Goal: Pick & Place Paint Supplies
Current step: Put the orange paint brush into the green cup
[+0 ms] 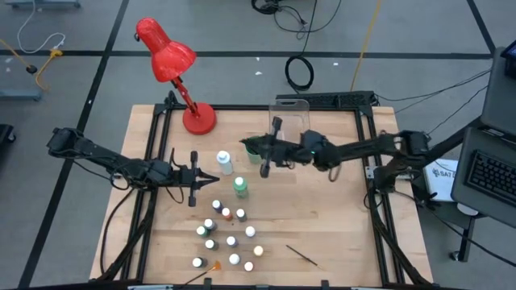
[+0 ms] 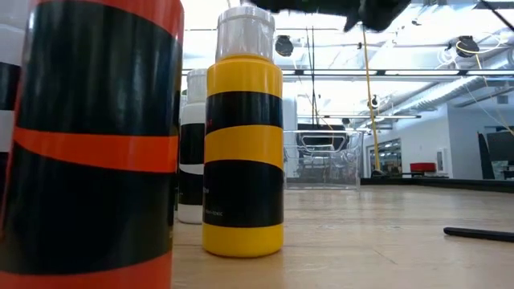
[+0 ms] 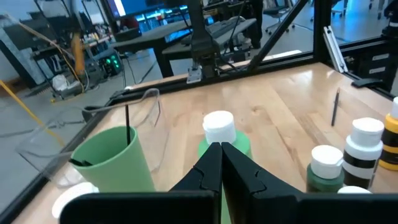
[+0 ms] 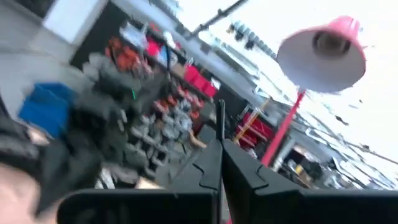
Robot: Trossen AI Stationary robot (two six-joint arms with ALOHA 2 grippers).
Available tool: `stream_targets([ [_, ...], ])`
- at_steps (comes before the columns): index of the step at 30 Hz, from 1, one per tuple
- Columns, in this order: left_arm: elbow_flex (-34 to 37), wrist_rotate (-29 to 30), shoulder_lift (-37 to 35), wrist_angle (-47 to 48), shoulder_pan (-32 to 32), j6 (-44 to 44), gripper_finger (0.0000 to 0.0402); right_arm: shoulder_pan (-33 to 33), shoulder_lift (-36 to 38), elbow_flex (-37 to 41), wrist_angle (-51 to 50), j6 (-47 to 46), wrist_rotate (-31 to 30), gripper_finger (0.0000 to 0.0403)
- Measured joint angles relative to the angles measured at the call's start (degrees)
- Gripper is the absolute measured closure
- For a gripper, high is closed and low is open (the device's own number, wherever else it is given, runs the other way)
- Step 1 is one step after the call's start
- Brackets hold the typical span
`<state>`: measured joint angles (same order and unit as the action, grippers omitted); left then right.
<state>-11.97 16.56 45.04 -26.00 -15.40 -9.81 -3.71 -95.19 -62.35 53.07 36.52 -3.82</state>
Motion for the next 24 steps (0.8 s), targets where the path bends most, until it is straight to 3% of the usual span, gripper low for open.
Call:
stream_targets([
  [10,0.0,-0.1,0.0,2.7,0.0,4.0,0.0396,-6.6,-10.5,0.0,5.0,-4.2,2.4,0.0403],
  [24,0.0,-0.1,0.0,3.2,-0.1,4.3,0.0396,-6.0,-10.3,6.1,6.9,-10.9,-2.4,0.0403],
])
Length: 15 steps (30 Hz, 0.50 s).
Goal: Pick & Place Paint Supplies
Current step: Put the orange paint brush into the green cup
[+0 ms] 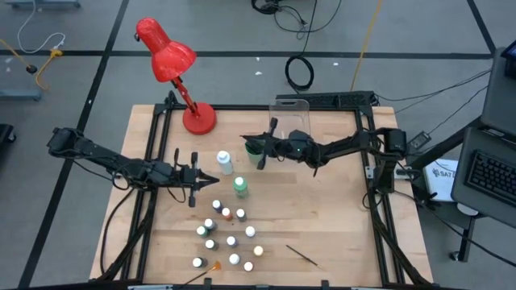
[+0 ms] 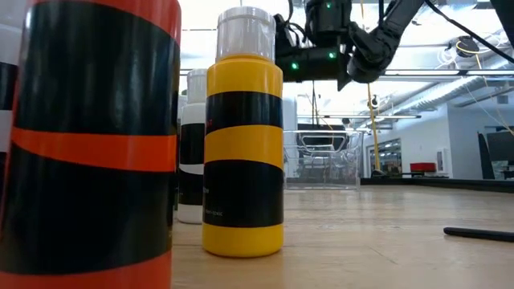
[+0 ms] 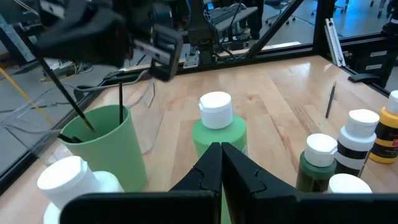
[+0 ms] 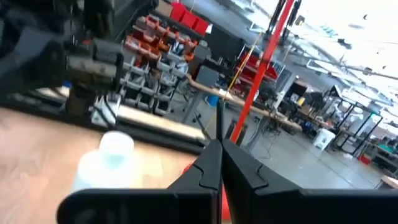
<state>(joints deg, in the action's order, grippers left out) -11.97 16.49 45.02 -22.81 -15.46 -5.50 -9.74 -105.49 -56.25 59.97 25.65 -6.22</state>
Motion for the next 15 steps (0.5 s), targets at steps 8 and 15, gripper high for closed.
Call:
stream_targets([
  [8,0.0,0.0,0.0,-1.4,0.0,-3.0,0.0396,-0.1,0.0,2.3,0.2,-2.6,-4.4,0.0403],
  [15,0.0,0.1,0.0,-3.1,0.0,-4.9,0.0396,-0.1,0.0,2.3,-3.6,-7.6,-8.8,0.0403],
])
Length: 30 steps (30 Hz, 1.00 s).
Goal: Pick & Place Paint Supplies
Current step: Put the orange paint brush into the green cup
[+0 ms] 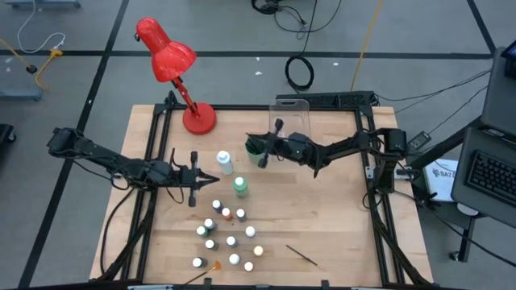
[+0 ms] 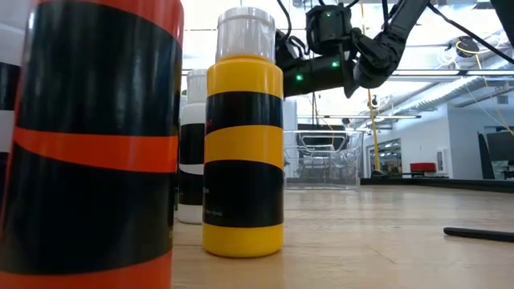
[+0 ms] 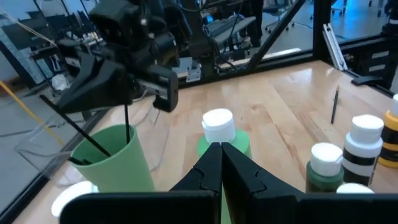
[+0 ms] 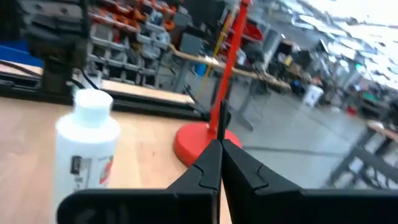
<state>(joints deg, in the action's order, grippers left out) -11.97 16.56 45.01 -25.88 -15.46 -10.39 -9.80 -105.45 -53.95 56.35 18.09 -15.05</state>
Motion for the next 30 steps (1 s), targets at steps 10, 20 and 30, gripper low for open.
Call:
stream_targets([
  [10,0.0,0.0,0.0,-0.1,0.0,-0.3,0.0396,-0.7,0.0,0.0,-5.0,-5.4,0.3,0.04],
  [20,0.0,0.0,0.0,-1.0,0.0,-0.2,0.0396,0.2,0.2,0.0,-5.4,-7.1,-0.1,0.0315],
  [30,0.0,0.0,0.0,-1.0,0.0,-1.8,0.0396,7.7,18.7,-1.3,-23.7,-5.6,-4.2,0.0269],
])
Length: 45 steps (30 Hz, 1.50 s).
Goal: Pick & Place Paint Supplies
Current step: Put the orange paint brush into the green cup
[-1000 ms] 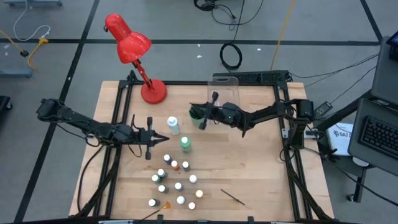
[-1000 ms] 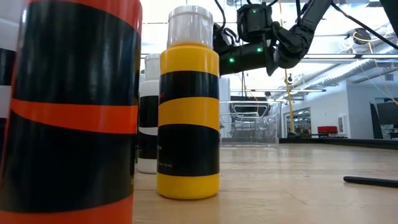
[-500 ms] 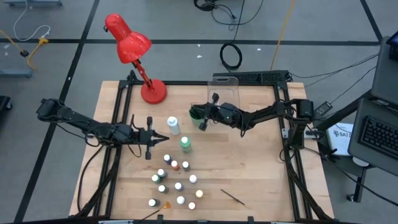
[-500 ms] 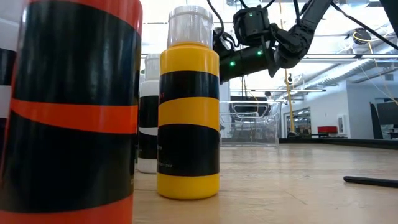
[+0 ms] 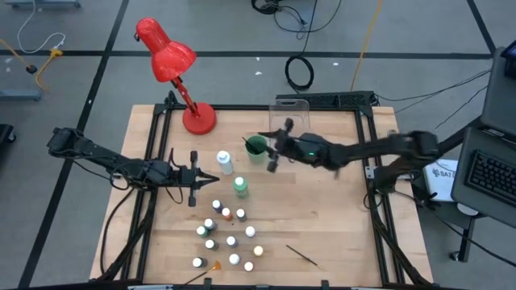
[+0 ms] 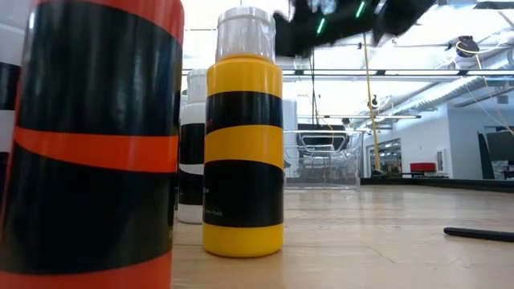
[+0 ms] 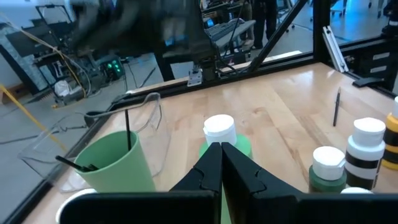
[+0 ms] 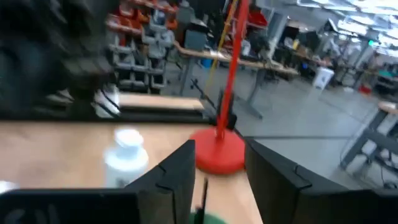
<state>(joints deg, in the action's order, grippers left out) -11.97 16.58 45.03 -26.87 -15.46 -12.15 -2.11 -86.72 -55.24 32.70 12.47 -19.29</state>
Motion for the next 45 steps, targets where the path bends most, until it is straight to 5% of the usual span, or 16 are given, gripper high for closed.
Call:
stream_targets([
  [6,0.0,0.0,0.0,-0.4,0.0,-2.1,0.0396,21.6,9.0,-9.2,-34.3,-8.3,-14.3,0.028],
  [10,0.0,0.0,0.0,-0.5,0.0,-4.1,0.0396,38.8,3.2,-12.5,-38.1,-13.8,-24.1,0.0283],
  [15,0.0,0.0,0.0,-1.3,0.0,-4.4,0.0396,50.2,-7.0,-16.6,-38.0,-32.0,-24.3,0.0276],
  [22,0.0,0.0,0.0,-1.7,0.0,-3.9,0.0396,54.8,-17.1,-17.5,-41.3,-55.7,-12.9,0.0247],
  [29,0.0,0.0,0.0,-1.6,0.0,-4.1,0.0396,53.3,-17.7,-17.5,-61.9,-84.6,4.6,0.0219],
  [34,0.0,0.0,0.0,-0.5,0.0,-4.1,0.0396,51.6,-17.7,-16.5,-64.2,-91.2,12.0,0.0218],
  [45,0.0,0.0,0.0,1.2,0.0,-4.7,0.0396,53.4,-18.3,-16.3,-66.2,-95.7,13.7,0.0218],
])
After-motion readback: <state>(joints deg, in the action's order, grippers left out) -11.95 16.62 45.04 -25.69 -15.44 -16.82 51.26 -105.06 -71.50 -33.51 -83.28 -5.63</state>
